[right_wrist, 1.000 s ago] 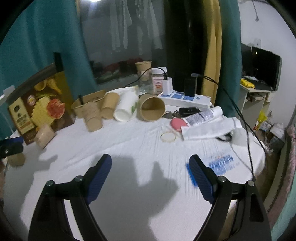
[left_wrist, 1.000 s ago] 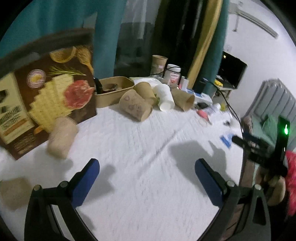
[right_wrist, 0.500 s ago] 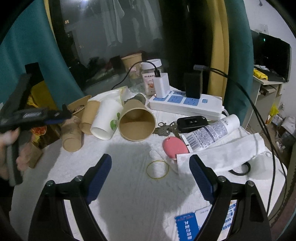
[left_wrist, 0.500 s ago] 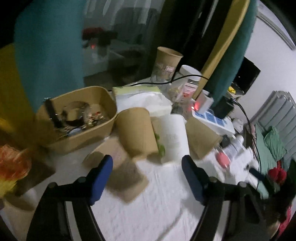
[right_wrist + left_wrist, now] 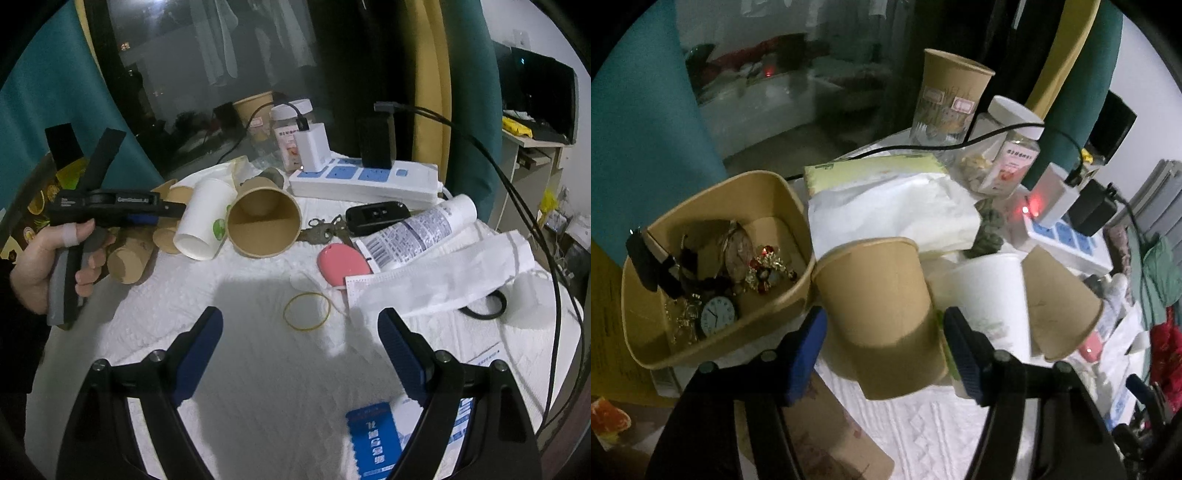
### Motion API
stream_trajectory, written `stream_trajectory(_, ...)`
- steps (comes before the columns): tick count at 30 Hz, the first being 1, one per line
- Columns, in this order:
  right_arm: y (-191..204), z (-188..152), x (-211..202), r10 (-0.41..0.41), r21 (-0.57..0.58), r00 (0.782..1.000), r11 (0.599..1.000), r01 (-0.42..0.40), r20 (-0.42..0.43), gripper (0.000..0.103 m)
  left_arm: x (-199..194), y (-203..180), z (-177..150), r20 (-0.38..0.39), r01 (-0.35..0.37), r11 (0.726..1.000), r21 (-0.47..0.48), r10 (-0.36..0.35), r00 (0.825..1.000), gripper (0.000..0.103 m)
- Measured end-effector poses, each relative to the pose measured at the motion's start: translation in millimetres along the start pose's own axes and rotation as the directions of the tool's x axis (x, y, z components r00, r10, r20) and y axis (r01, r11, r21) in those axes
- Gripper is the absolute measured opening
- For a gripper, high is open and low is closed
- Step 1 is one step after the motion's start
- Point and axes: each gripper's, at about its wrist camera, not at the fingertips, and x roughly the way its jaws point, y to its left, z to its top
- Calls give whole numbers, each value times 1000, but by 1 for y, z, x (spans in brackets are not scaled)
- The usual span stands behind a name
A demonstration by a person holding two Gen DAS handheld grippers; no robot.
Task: Flip cup upright
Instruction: 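Close the right gripper on the side of a brown paper cup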
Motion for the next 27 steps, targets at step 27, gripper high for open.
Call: stream_trajectory(27, 68, -60, -108, 125, 4, 992, 992, -125, 11, 84, -184, -2, -140, 127, 169, 985, 10, -169, 977, 61)
